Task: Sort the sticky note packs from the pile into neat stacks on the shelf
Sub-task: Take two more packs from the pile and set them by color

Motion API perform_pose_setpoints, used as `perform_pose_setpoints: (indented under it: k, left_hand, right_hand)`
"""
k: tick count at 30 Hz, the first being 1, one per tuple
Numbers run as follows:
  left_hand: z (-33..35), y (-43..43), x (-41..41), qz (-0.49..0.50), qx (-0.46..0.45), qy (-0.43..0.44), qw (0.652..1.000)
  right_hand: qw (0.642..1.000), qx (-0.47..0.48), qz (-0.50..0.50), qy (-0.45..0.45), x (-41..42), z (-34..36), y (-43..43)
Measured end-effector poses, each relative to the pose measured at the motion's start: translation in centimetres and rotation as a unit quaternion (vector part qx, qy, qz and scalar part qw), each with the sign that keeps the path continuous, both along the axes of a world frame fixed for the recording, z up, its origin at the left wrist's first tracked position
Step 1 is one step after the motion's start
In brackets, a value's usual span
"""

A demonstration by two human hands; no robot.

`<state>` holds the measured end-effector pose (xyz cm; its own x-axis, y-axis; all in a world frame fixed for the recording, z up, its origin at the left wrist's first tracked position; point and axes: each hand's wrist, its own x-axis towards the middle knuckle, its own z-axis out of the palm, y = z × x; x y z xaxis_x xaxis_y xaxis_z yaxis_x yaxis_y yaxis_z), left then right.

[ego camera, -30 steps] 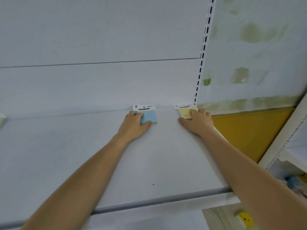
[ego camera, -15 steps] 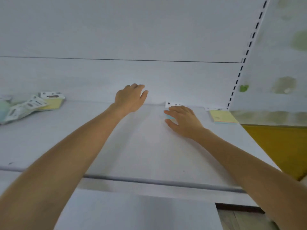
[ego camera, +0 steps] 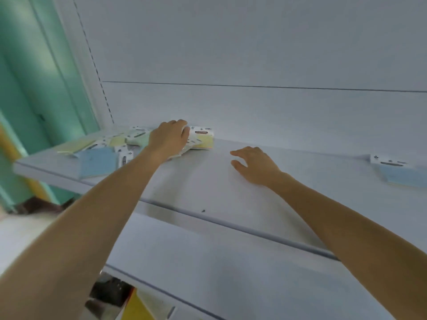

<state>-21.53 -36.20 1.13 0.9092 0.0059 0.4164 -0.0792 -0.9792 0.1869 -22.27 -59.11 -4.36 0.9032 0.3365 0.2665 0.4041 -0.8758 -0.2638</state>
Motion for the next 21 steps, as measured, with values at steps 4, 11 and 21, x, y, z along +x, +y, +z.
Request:
perform_pose_setpoints:
  k: [4, 11, 21]
  left_hand:
    - [-0.4, 7.2, 2.0, 0.021, -0.008, 0.023, 0.999]
    - [-0.8, 12.2, 8.5, -0.005, -0.041, 0.052, 0.998]
    - [-2.5, 12.0, 17.4, -0.015, -0.054, 0.162, 0.985]
  right_hand:
    - [1.0, 0.013, -0.007, 0.018, 2.6, 0.2, 5.4]
    - [0.994, 0.071, -0.071, 0.041, 9.7, 0.7, 9.1]
    - [0.966, 0.172, -0.141, 0.134, 16.1, 0.0, 11.2]
